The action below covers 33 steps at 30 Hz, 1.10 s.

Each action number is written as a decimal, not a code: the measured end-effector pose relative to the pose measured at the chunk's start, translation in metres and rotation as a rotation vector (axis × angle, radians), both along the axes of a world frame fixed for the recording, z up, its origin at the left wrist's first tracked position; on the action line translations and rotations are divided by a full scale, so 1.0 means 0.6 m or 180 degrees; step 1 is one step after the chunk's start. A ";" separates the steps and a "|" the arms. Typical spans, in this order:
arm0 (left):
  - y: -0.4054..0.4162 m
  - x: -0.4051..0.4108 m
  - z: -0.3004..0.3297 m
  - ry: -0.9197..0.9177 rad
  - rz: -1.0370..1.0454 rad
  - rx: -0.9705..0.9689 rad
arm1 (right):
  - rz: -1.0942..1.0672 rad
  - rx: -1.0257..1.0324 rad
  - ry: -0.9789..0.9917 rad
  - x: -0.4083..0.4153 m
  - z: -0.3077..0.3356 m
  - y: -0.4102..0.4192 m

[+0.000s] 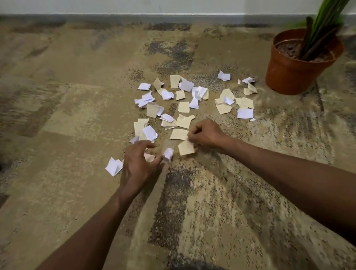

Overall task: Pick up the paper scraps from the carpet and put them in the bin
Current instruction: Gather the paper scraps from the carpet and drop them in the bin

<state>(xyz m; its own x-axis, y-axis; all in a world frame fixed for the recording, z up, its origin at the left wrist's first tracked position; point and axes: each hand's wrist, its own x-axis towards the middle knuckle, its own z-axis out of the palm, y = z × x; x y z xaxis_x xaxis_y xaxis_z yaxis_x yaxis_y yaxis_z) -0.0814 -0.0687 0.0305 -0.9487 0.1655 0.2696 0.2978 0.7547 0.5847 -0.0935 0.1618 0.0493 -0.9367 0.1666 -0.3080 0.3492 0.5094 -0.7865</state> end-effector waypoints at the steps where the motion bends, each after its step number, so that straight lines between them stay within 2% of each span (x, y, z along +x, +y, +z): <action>1: -0.016 -0.003 -0.007 0.0141 0.0125 -0.0314 | 0.0026 0.0070 0.0158 -0.018 -0.004 -0.003; 2: -0.035 -0.007 -0.017 0.0026 0.0472 -0.0568 | 0.0008 0.0205 0.0299 -0.039 -0.013 -0.004; 3: -0.049 -0.006 -0.026 -0.0340 0.0936 -0.0653 | -0.0018 0.0383 0.0428 -0.058 -0.021 -0.004; 5: -0.066 -0.007 -0.046 -0.1214 0.1670 -0.0400 | 0.0121 0.0728 0.0673 -0.095 -0.038 -0.007; 6: -0.067 -0.011 -0.054 -0.1514 0.1764 -0.0272 | 0.0300 0.0844 0.0774 -0.115 -0.045 -0.011; 8: -0.061 -0.028 -0.068 -0.1701 0.1639 -0.0159 | 0.0780 0.0978 0.0834 -0.159 -0.051 -0.027; 10: -0.053 -0.050 -0.078 -0.1516 0.1395 -0.0014 | 0.1362 0.1303 0.0696 -0.205 -0.049 -0.058; 12: -0.045 -0.070 -0.083 -0.1298 0.1089 0.0017 | 0.1960 0.1921 0.0534 -0.242 -0.047 -0.099; 16: -0.034 -0.112 -0.087 -0.1198 0.0382 -0.0589 | 0.2756 0.2485 0.0224 -0.278 -0.046 -0.137; 20: -0.040 -0.121 -0.094 -0.1059 -0.0001 -0.1059 | 0.2879 0.2382 0.0249 -0.263 -0.031 -0.077; 24: -0.048 -0.114 -0.085 -0.0641 -0.0320 -0.1074 | 0.3062 0.2270 -0.0305 -0.204 -0.018 -0.030; 27: -0.043 -0.108 -0.076 -0.0292 -0.0571 -0.1216 | 0.3157 0.2564 -0.0518 -0.156 -0.031 -0.022; 30: -0.035 -0.103 -0.075 -0.0424 -0.0639 -0.1385 | 0.3137 0.2847 -0.0191 -0.124 -0.047 -0.014; 33: -0.015 -0.104 -0.069 -0.0723 -0.0517 -0.1527 | 0.3000 0.2528 0.0105 -0.103 -0.052 -0.004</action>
